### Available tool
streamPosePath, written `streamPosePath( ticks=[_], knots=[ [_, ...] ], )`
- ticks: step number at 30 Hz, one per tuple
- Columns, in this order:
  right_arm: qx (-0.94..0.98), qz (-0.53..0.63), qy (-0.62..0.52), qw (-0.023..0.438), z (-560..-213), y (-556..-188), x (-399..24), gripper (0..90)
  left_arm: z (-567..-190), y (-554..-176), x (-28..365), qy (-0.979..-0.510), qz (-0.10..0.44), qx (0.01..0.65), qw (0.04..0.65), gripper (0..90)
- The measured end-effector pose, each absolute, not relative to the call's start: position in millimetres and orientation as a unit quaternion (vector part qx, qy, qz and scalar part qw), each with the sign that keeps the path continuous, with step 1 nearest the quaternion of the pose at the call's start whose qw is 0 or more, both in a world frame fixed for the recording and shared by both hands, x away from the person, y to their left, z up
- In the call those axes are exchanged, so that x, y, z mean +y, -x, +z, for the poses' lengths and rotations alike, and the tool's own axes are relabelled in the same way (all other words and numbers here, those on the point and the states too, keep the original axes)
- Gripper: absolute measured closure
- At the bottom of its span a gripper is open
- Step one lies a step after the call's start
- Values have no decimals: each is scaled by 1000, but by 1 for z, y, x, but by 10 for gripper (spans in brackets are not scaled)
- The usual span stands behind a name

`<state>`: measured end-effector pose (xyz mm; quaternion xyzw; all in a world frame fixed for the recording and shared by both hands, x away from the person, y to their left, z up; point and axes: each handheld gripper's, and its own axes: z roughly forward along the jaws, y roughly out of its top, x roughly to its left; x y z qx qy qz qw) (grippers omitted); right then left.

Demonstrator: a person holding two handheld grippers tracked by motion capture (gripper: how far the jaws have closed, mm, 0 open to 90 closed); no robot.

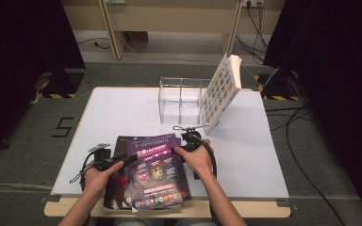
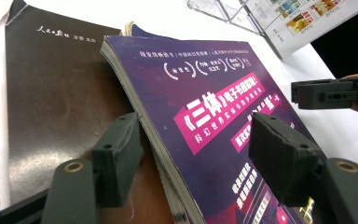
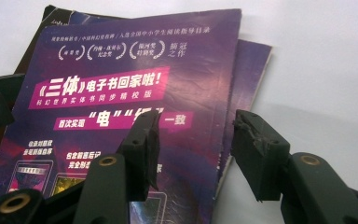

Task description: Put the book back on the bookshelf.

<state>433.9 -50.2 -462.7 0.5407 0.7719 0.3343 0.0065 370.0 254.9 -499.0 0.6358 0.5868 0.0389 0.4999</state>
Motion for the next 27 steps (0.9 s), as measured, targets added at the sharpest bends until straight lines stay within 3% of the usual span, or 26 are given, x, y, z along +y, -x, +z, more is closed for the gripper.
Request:
streamPosePath(
  ticks=[16, 27],
  knots=[
    [780, 327, -534, 3, -468, -437, -44, 508, -502, -373, 254, -638, 36, 589, 494, 352],
    [779, 324, -537, 9, -468, -434, -45, 563, -501, -374, 255, -640, 35, 591, 489, 383]
  ],
)
